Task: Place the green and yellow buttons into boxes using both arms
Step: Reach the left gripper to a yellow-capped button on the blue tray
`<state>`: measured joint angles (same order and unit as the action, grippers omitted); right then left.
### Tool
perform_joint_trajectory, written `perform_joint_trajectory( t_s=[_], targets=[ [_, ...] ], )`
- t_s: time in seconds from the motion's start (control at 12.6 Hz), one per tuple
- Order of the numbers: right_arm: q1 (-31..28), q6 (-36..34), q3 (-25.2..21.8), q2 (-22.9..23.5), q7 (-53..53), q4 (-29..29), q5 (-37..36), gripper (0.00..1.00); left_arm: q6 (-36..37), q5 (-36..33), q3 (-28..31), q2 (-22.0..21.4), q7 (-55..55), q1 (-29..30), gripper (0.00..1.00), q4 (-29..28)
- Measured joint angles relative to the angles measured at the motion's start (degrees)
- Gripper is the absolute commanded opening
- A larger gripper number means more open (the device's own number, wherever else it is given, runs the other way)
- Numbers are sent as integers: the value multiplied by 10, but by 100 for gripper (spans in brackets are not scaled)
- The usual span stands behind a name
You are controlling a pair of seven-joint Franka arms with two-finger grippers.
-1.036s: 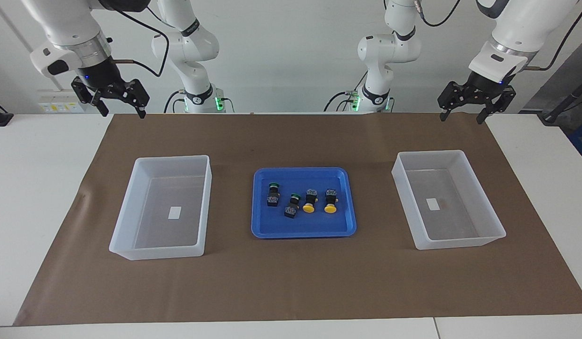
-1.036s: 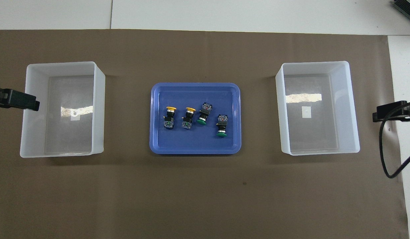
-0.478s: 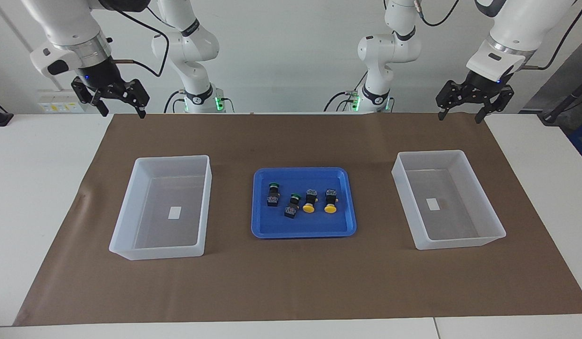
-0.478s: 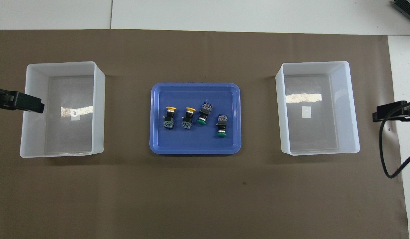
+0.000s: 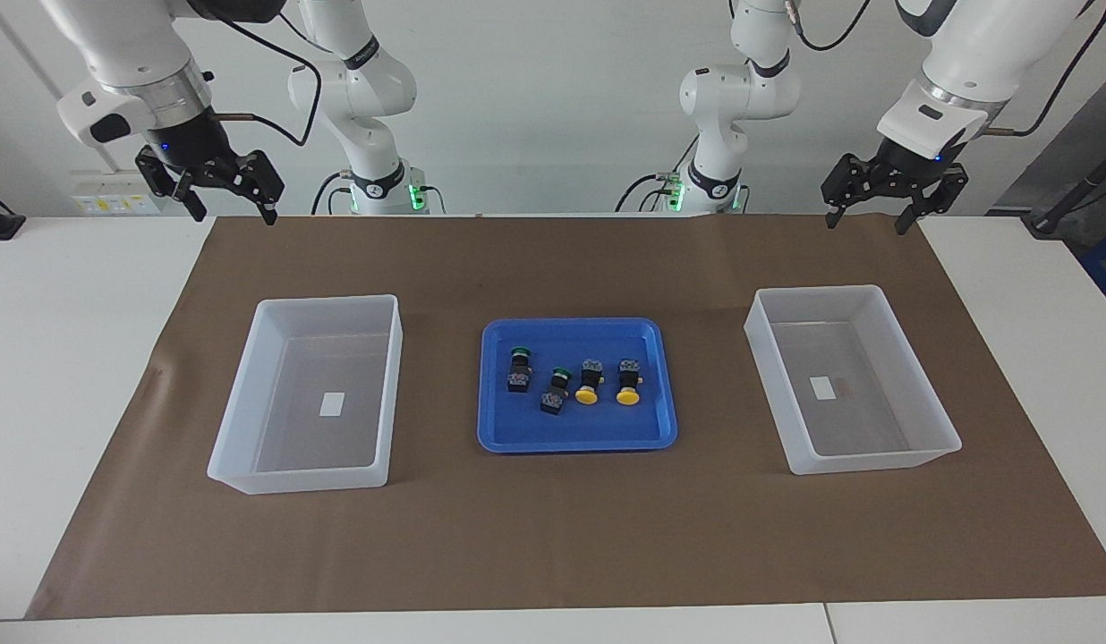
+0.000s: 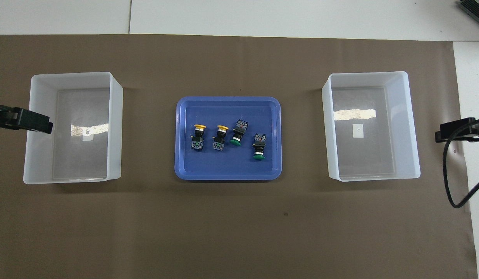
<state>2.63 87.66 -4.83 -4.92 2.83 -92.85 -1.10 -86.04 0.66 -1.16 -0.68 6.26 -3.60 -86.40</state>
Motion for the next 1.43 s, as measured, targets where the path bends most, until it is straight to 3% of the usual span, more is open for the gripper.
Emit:
perform_joint_trajectory(
  t_s=[0.32,0.64,0.88,1.43],
  targets=[
    [0,0,0,0,0,0,0,100,-17,0,-3,-5,0,-15,100,-16],
    [0,0,0,0,0,0,0,100,-160,1,-6,-42,-26,-90,100,-144],
    [0,0,0,0,0,0,0,100,-265,1,-8,-43,-88,-141,100,-226],
    [0,0,0,0,0,0,0,100,-485,1,-9,37,-173,-214,100,-316]
  ],
)
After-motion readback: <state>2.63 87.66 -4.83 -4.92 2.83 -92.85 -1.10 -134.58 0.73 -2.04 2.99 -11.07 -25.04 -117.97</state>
